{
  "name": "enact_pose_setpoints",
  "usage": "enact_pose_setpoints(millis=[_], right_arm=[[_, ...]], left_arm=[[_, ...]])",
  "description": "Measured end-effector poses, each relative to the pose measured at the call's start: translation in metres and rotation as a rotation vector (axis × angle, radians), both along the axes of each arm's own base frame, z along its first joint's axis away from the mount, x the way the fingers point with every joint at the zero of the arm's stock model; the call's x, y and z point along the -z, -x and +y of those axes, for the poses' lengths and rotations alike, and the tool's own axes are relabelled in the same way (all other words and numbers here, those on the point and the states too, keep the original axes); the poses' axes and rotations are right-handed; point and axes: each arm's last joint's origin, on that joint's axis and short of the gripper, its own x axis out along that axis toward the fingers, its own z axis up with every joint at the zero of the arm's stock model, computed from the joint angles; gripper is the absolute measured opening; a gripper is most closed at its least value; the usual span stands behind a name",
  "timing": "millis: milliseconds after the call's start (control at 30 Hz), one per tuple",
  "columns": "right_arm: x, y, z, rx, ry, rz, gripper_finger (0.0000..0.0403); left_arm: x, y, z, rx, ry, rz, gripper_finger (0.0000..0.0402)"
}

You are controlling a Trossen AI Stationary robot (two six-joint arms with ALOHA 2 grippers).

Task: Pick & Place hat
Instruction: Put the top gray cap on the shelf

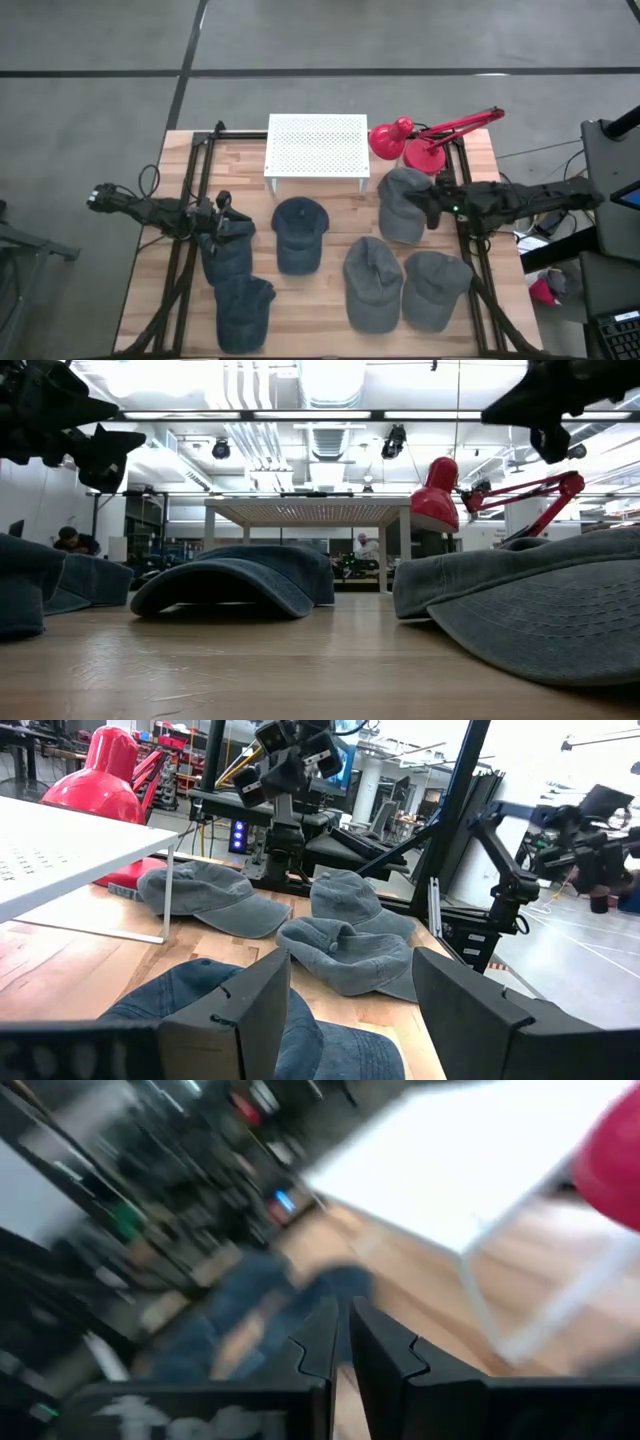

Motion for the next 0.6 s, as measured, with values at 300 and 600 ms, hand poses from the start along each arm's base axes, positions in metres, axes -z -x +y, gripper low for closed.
enact_pose_setpoints(millis=[300,600], right_arm=[[-0.024,-0.012,0.002,0.182,-0.148,0.554,0.0028],[-0.033,-0.017,0.003,0.386,-0.236,0.813,0.0038]], left_arm=[[0.0,0.0,0.0,0.0,0.0,0.0,0.0216],[0.0,0.0,0.0,0.0,0.0,0.0,0.0216]])
